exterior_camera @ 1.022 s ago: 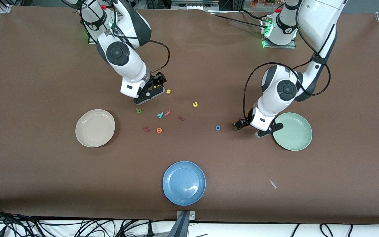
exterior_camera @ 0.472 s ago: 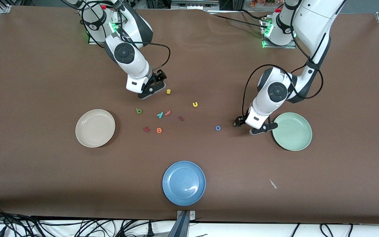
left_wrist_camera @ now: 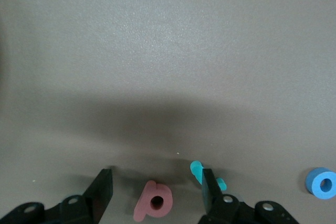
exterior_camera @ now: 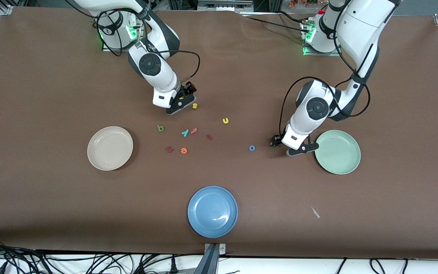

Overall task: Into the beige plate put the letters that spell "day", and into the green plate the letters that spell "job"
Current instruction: 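Lower and close both grippers on the yellow a and pink p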

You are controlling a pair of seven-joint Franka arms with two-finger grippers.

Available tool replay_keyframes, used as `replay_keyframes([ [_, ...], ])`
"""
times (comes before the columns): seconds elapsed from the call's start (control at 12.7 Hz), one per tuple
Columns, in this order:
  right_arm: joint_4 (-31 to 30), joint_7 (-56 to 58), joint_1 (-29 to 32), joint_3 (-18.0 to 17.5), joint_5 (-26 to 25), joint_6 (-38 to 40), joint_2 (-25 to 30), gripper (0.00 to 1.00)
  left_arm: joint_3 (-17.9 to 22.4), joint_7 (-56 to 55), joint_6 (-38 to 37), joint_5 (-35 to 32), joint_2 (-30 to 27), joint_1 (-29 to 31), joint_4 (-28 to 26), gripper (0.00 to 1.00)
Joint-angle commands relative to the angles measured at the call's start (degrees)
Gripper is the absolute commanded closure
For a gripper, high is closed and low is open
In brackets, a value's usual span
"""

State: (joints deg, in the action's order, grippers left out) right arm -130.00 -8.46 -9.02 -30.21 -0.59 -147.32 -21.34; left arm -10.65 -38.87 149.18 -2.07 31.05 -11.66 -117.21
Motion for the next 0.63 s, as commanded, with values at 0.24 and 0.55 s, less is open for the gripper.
replay_keyframes([
  [0.24, -0.69, -0.06, 0.05, 1.2, -3.1, -2.17, -1.69, 0.0, 0.45, 0.12, -1.16, -3.98, -0.29, -0.64, -0.13, 0.4],
  [0.55, -5.87, 0.11, 0.05, 2.0, -4.5, -10.08, -2.3, 0.0, 0.36, -0.06, -2.84, -6.11, -0.29, -0.64, 0.05, 0.4],
])
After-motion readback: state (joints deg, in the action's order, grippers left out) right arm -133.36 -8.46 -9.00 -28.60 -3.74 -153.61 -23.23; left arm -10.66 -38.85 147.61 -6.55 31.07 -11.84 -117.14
